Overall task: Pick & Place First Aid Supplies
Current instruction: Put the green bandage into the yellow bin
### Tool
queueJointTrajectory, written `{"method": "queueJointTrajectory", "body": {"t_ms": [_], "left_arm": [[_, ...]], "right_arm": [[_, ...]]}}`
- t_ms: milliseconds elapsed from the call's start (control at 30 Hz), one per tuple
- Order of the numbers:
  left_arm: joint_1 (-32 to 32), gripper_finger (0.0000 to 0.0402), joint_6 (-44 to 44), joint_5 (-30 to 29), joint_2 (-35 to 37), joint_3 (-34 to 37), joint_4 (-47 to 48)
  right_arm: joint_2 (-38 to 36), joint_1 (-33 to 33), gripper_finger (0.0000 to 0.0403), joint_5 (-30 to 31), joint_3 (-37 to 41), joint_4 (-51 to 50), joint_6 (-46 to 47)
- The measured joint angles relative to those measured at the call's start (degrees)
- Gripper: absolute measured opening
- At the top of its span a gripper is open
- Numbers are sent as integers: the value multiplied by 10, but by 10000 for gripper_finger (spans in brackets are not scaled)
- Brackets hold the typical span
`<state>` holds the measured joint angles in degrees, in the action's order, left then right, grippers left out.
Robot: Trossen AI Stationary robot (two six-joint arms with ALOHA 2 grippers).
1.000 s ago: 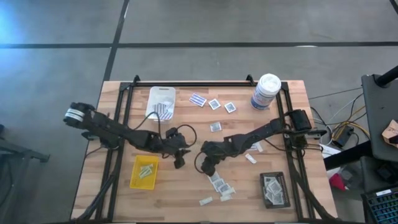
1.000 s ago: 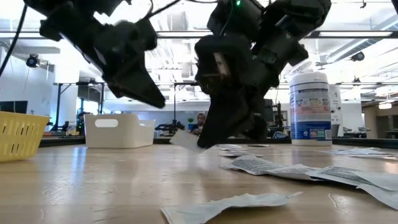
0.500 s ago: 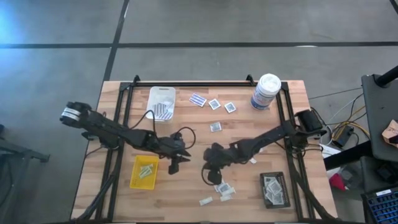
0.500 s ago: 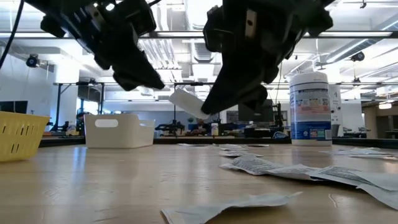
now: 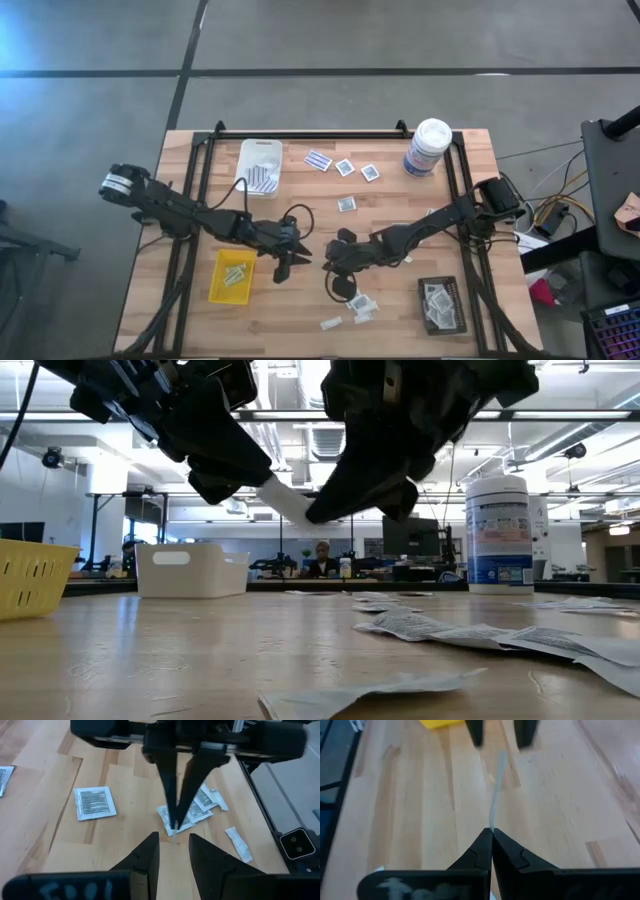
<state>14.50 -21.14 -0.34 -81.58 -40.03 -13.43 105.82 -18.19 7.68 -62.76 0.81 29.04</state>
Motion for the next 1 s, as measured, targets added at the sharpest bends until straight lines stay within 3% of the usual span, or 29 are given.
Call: {"method": "queueJointTrajectory", "body": {"t_ms": [567,900,1000], "left_arm": [[6,95,-3,38,0,0,1],[6,9,-3,38,0,0,1],[5,5,-4,38,0,0,-1]], "right_arm": [[0,2,8,3,-32,-11,-28],[0,2,8,4,-32,-10,-28],[0,2,8,4,-32,-10,-27]]}}
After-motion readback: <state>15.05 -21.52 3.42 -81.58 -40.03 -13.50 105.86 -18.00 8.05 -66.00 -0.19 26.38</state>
